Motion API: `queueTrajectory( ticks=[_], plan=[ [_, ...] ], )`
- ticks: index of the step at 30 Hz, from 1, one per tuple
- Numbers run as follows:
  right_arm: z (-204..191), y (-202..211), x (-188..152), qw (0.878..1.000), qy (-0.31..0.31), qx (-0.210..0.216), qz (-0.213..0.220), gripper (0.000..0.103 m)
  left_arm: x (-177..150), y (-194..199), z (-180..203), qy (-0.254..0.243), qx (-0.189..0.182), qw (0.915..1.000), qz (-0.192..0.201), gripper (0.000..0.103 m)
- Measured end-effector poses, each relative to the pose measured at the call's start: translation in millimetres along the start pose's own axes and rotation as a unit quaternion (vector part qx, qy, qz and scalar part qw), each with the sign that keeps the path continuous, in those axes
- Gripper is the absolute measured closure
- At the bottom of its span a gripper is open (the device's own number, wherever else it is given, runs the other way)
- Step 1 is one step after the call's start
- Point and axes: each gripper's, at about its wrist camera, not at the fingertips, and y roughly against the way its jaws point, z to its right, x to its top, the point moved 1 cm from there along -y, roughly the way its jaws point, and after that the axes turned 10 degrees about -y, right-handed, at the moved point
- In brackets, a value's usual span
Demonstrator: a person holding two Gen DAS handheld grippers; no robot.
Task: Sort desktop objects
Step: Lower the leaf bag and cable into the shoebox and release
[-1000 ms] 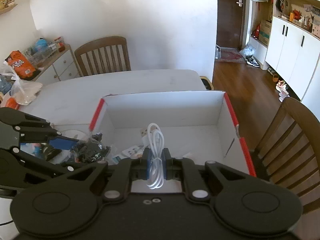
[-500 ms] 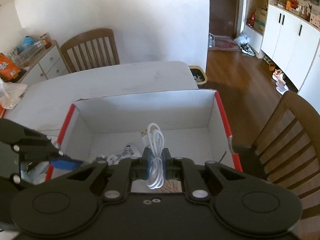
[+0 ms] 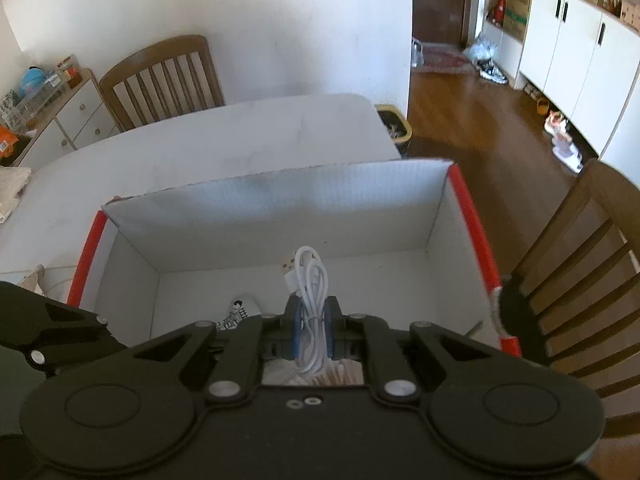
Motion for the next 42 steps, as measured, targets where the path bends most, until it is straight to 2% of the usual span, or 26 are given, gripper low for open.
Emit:
queueTrajectory(
  ticks=[6, 15, 23, 29, 33, 35, 38, 42],
  plan=[
    [5, -21, 4, 0.998, -0.052, -0.003, -0.031, 0.092, 2, -15, -9, 0.021, -0.008, 0.9995, -0.022, 0.063],
    [3, -45, -4, 0.995, -0.061, -0.026, -0.073, 0.092, -1, -26, -8, 0.018, -0.021, 0.999, -0.035, 0.063],
    [0, -50, -9, 0.992, -0.079, -0.033, -0.095, 0.092, -5, -32, -12, 0.029, -0.038, 0.9978, -0.045, 0.063],
    [-1, -49, -11, 0.99, -0.09, -0.038, -0.099, 0.091, -6, -32, -14, 0.037, -0.042, 0.9973, -0.047, 0.063],
    [-1, -46, -12, 0.99, -0.091, -0.038, -0.1, 0.082, -7, -29, -14, 0.037, -0.035, 0.9977, -0.044, 0.063],
    [-1, -43, -14, 0.99, -0.092, -0.036, -0.099, 0.081, -7, -27, -15, 0.039, -0.034, 0.9978, -0.041, 0.062],
    [2, -44, -4, 0.99, -0.098, -0.039, -0.092, 0.08, -8, -23, -17, 0.049, -0.042, 0.9974, -0.033, 0.054],
    [3, -37, -2, 0.99, -0.105, -0.04, -0.086, 0.078, -9, -17, -17, 0.051, -0.036, 0.9977, -0.028, 0.052]
  ],
)
